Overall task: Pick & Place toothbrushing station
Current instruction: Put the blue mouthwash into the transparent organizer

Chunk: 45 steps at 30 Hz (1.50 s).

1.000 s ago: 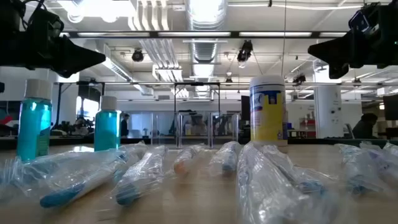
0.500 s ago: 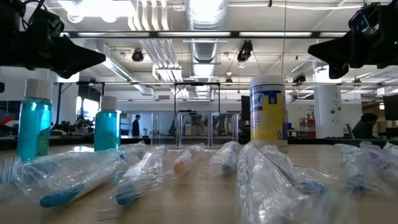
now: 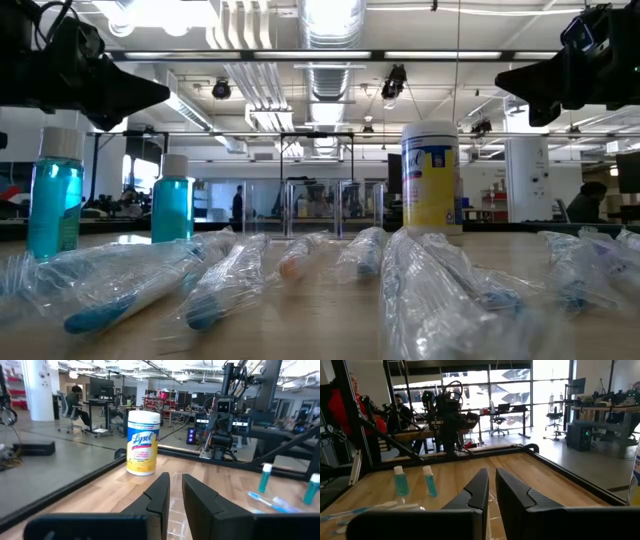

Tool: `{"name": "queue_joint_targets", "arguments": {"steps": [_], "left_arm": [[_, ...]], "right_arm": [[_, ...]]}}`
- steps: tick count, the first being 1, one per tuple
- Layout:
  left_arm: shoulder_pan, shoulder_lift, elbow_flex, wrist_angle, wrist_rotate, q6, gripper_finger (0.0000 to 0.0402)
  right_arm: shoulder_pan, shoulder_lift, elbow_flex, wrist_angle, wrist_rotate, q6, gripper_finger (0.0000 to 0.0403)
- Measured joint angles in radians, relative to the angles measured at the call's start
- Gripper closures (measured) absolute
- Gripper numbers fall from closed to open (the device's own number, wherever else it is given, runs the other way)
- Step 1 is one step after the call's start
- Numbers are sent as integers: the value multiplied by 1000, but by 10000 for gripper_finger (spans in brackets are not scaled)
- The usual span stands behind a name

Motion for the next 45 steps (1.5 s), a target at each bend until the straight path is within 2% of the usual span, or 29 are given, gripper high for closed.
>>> {"name": "queue_joint_targets", "arguments": {"steps": [6, 10, 17, 22, 27, 32, 41, 45], "left_arm": [[0, 3, 0, 0, 1, -4, 346], [0, 3, 0, -1, 5, -8, 346], [0, 3, 0, 2, 11, -43, 346], [-1, 3, 11, 73, 109, -61, 346], [-2, 39, 91, 73, 119, -65, 361], [-4, 144, 214, 42, 117, -48, 395], [-4, 458, 484, -102, 37, -39, 398], [-9, 608, 609, -152, 33, -46, 394]], "right_arm": [[0, 0, 0, 0, 3, -13, 369], [0, 0, 0, 0, 3, -79, 369], [0, 0, 0, 0, 3, -75, 369], [0, 0, 0, 0, 3, -75, 369], [0, 0, 0, 0, 2, -96, 369], [0, 0, 0, 0, 2, -118, 369], [0, 0, 0, 0, 0, -136, 369], [0, -1, 0, -7, 0, -155, 369]]}}
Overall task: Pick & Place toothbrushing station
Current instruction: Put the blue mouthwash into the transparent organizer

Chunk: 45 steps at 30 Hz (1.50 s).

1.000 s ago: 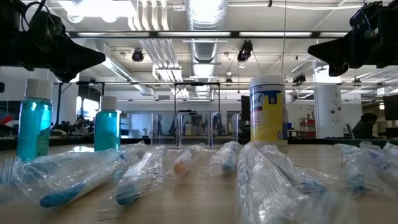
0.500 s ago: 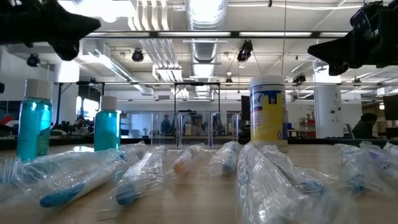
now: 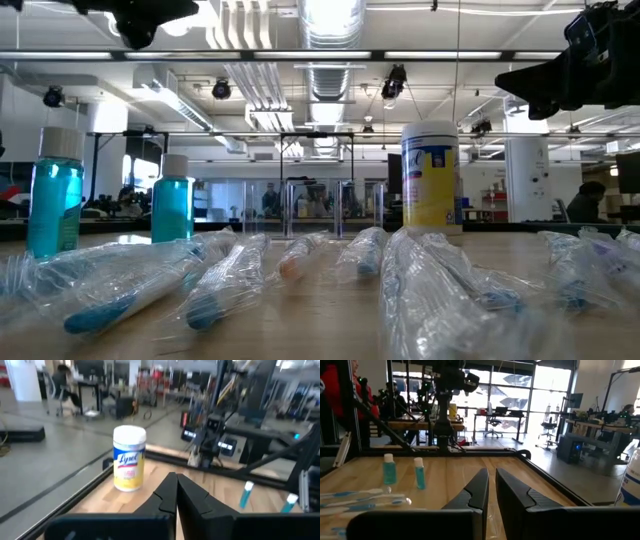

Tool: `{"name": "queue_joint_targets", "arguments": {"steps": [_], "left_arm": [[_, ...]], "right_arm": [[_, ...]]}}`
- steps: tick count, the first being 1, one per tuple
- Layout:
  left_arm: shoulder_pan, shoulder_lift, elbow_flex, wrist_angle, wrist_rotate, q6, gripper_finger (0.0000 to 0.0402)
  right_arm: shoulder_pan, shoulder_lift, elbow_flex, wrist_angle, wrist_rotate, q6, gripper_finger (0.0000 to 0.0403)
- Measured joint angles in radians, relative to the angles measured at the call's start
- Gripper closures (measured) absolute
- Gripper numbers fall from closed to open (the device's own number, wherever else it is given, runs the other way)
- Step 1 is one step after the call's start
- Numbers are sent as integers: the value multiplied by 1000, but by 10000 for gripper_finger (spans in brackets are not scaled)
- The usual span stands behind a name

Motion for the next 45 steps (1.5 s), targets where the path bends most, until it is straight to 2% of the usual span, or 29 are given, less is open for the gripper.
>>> {"name": "queue_joint_targets", "arguments": {"steps": [4, 10, 17, 21, 27, 30, 34, 40, 45], "left_arm": [[-18, 170, 192, -201, -38, -95, 398], [-67, 415, 450, -581, -119, -196, 394], [-157, 633, 647, -729, -158, -260, 393], [-190, 722, 772, -820, -167, -349, 354], [-227, 868, 954, -1203, -137, -568, 268], [-244, 918, 971, -1308, -101, -666, 227], [-273, 964, 938, -1284, -37, -670, 197], [-298, 960, 832, -1195, -78, -690, 191], [-299, 918, 721, -1055, -15, -704, 191]], "right_arm": [[0, 0, 0, -36, 0, -48, 369], [0, 0, 0, -40, 0, -21, 369], [0, -2, 7, -37, 0, 88, 369], [0, -2, 40, -37, 0, 97, 369], [1, -2, 128, -59, -1, 116, 369], [1, -1, 142, -149, -6, 134, 369], [0, -2, 138, -169, 10, 136, 369], [0, -1, 134, -168, 29, 127, 369], [0, -1, 132, -168, 28, 106, 369]]}}
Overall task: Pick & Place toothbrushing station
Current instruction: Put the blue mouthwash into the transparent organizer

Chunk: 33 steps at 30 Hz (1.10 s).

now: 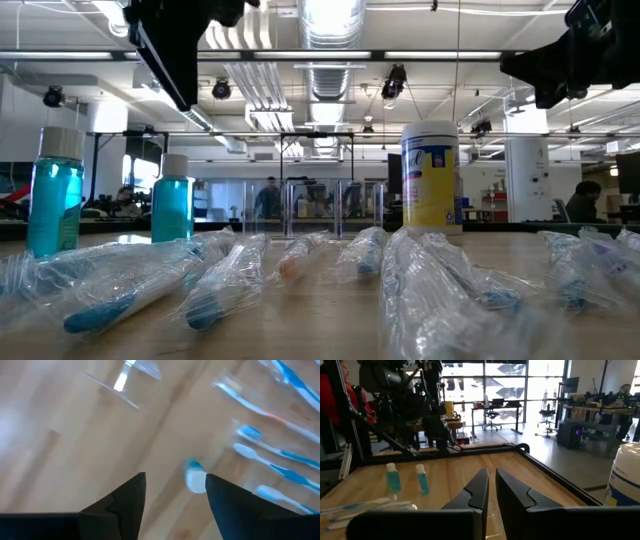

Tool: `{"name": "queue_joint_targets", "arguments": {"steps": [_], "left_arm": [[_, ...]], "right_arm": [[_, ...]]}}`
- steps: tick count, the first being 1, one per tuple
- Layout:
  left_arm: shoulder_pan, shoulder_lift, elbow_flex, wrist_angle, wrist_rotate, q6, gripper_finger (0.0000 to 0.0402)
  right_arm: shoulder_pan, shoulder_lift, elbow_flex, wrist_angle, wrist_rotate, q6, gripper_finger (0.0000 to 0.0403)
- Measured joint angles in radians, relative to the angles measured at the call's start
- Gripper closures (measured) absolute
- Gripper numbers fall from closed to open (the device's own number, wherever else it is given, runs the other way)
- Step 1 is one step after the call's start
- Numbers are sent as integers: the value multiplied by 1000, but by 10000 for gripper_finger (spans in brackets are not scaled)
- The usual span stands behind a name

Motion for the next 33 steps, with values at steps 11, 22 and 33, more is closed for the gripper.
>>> {"name": "queue_joint_targets", "arguments": {"steps": [11, 22, 33], "left_arm": [[1, -2, -105, 109, 86, -109, 190], [1, 25, -105, 154, 98, -79, 190], [3, 54, -105, 154, 97, -31, 191]], "right_arm": [[0, 2, -2, 27, 0, -4, 369], [0, 2, -9, 24, 0, 1, 369], [0, 2, -13, 26, 0, 4, 369]]}}
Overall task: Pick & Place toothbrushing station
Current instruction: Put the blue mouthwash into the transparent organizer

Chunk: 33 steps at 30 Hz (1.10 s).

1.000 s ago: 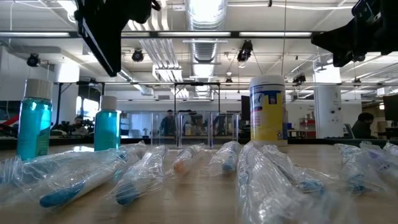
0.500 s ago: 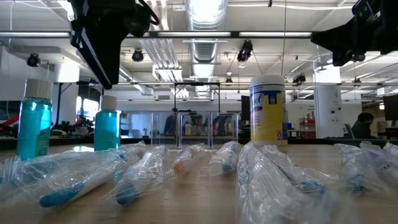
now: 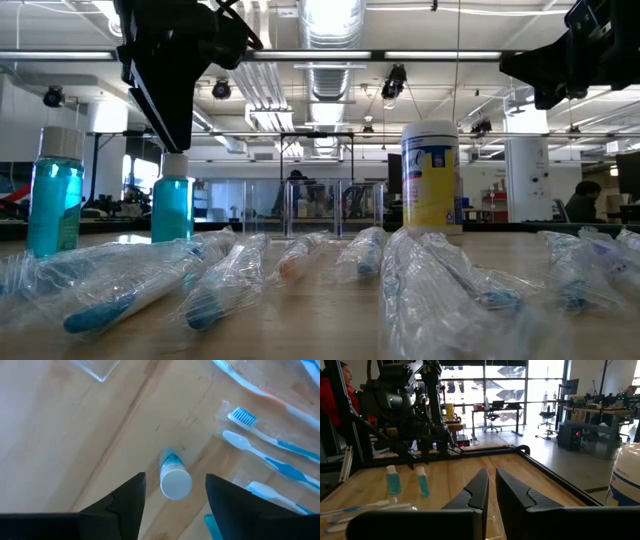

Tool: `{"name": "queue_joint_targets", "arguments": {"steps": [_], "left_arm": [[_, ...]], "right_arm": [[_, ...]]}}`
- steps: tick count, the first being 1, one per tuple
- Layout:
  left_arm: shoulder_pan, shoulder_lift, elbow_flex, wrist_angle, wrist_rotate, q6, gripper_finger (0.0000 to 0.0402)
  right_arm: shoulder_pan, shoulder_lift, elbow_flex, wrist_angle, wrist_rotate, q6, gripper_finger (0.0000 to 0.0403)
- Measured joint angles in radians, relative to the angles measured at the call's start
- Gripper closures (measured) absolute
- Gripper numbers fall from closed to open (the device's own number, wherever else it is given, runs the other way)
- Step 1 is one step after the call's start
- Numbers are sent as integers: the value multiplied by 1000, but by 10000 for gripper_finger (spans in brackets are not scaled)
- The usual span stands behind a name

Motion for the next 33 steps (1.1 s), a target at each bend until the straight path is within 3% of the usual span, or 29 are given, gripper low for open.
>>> {"name": "queue_joint_targets", "arguments": {"steps": [19, 33], "left_arm": [[0, 47, 0, 0, -24, 218, 191], [0, 47, 0, 0, 6, 140, 191]], "right_arm": [[0, -1, -1, 0, 0, 0, 369], [0, -1, -1, 0, 0, 0, 369]]}}
